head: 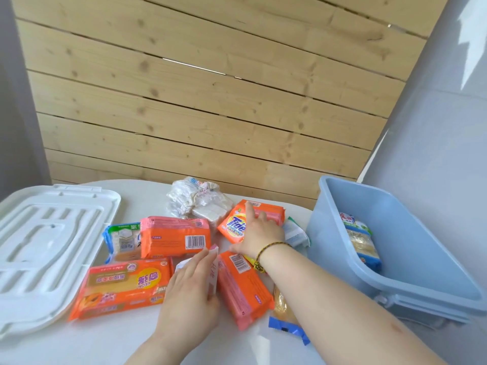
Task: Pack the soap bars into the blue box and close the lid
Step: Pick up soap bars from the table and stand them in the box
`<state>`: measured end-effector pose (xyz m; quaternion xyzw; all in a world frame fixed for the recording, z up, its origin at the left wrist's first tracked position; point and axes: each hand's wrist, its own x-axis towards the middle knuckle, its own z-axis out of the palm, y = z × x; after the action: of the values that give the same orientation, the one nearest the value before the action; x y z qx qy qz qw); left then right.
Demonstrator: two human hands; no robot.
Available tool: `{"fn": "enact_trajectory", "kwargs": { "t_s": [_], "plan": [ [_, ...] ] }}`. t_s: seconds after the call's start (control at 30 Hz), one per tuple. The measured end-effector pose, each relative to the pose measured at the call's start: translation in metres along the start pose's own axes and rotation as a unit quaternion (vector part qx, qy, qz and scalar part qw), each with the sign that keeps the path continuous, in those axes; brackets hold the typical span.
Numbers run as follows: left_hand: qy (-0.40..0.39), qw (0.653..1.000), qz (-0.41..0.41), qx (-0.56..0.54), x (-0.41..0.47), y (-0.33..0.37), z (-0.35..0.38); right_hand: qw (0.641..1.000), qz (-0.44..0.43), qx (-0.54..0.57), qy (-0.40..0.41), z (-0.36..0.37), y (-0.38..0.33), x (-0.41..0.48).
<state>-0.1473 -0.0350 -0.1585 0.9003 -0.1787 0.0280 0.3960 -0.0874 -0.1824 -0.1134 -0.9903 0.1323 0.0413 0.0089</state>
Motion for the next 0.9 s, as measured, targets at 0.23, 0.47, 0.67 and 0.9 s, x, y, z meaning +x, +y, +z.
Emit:
{"fn": "enact_trajectory", "kwargs": {
  "t_s": [0.23, 0.47, 0.67, 0.9],
  "plan": [
    [-0.008, 1.000, -0.011, 0.018, -0.002, 0.005, 0.001, 0.998, -0.016, -0.047, 0.030, -0.002, -0.004, 0.007],
    [-0.006, 0.999, -0.014, 0.033, -0.002, 0.007, 0.001, 0.994, -0.046, 0.025, 0.100, -0.018, 0.010, 0.000],
    [-0.016, 0.999, -0.003, 0.029, 0.001, 0.007, 0.000, 0.975, -0.112, 0.120, 0.151, -0.073, 0.020, -0.016],
    [0.016, 1.000, 0.016, -0.009, 0.009, 0.033, -0.001, 0.947, -0.121, 0.188, 0.230, -0.140, 0.077, -0.048]
  ]
}}
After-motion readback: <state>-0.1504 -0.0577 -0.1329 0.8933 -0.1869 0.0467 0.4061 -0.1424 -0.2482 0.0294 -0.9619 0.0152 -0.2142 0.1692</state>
